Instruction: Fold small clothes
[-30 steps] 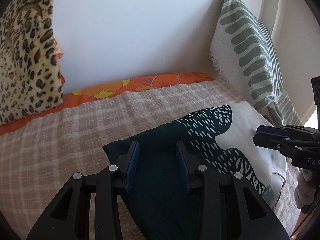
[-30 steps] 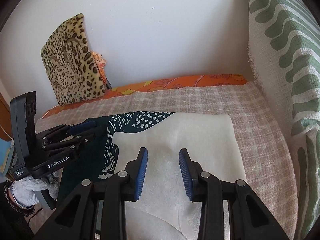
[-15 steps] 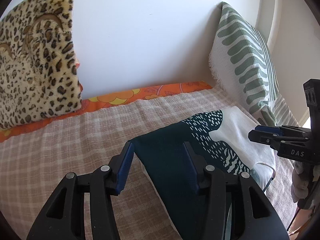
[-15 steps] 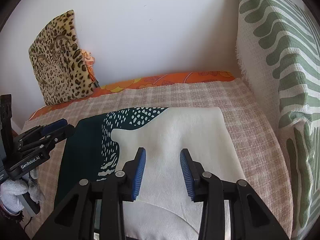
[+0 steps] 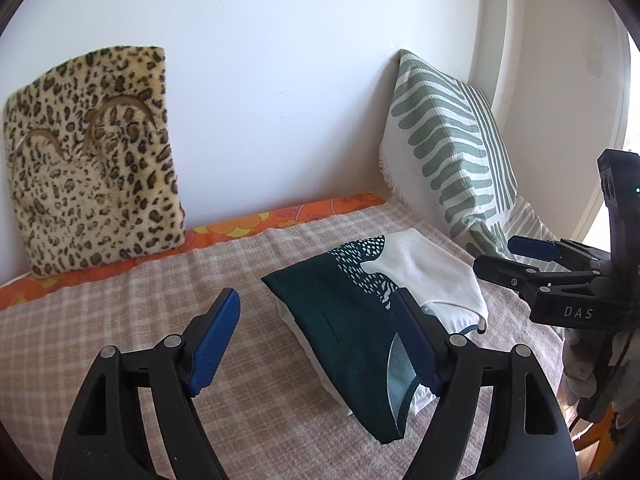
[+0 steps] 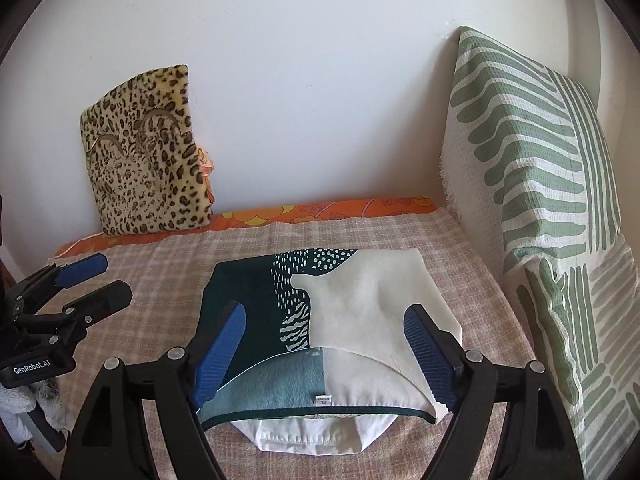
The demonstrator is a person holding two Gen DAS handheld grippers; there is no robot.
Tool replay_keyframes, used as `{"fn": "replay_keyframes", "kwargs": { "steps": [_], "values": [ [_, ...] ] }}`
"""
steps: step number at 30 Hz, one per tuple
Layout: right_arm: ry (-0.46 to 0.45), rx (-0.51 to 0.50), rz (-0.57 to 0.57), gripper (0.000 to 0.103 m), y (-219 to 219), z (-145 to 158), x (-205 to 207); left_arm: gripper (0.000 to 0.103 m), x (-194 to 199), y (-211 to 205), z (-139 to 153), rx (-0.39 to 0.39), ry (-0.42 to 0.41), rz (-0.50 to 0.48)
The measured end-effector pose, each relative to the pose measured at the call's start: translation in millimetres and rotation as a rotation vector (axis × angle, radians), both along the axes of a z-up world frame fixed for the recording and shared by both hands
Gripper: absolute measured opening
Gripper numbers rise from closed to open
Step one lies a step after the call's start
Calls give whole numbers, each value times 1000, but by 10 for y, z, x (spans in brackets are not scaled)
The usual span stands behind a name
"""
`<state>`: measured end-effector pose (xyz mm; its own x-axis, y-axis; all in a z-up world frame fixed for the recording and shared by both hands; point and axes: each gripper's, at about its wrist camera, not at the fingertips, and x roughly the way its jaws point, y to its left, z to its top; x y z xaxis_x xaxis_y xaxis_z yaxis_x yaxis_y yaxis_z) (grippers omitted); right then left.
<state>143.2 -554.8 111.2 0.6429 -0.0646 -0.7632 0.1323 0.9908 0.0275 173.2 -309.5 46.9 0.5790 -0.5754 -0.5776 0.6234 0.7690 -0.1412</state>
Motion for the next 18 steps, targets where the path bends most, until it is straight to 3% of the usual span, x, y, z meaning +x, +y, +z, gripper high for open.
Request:
{"fn": "replay_keyframes", "kwargs": {
  "steps": [10,18],
  "values": [
    [-66,-47,-68,91,456,304,-509,81,-454,490,188,-18,-29,-13],
    [-117,-80,-85,96,814,369,-876,84,-764,809,231,-25,-47,-12]
  ]
}}
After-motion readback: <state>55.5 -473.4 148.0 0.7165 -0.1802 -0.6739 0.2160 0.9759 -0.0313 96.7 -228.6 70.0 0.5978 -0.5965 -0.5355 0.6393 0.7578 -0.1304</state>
